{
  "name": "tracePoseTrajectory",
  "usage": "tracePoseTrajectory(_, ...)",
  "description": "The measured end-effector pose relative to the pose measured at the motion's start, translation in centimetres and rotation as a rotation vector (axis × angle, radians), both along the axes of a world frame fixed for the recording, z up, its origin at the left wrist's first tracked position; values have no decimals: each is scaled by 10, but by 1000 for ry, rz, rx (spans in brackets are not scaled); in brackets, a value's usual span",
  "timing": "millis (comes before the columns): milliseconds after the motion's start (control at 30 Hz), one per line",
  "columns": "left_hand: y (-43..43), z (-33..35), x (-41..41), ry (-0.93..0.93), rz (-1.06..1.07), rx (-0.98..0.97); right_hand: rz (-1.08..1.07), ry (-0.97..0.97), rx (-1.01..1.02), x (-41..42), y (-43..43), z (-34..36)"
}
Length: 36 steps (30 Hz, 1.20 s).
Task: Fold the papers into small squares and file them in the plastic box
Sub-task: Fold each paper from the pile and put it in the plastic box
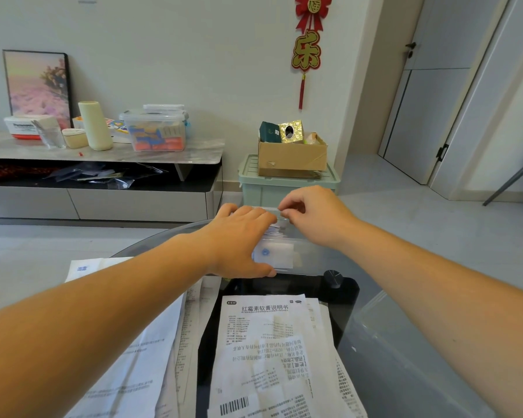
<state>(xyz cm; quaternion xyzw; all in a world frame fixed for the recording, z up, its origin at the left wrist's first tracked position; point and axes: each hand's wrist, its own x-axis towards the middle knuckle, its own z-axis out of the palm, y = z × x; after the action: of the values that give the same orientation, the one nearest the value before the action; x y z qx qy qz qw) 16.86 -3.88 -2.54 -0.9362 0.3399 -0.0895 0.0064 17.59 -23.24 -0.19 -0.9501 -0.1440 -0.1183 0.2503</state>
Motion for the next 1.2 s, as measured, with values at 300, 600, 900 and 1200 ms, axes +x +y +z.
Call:
tracePoseTrajectory(300,-1,0,2,46,8,-26,119,148,-149,-13,-2,-8)
tracePoseTrajectory(600,6,21,-31,-71,2,-95,24,-60,0,-56,-11,3)
tracePoseTrajectory(900,22,15,-176,165,12,-206,345,204,-186,-219,-19,-7)
tracePoseTrajectory(1200,22,-9,-297,390,-110,-99,511,257,-288,-316,-20,-46)
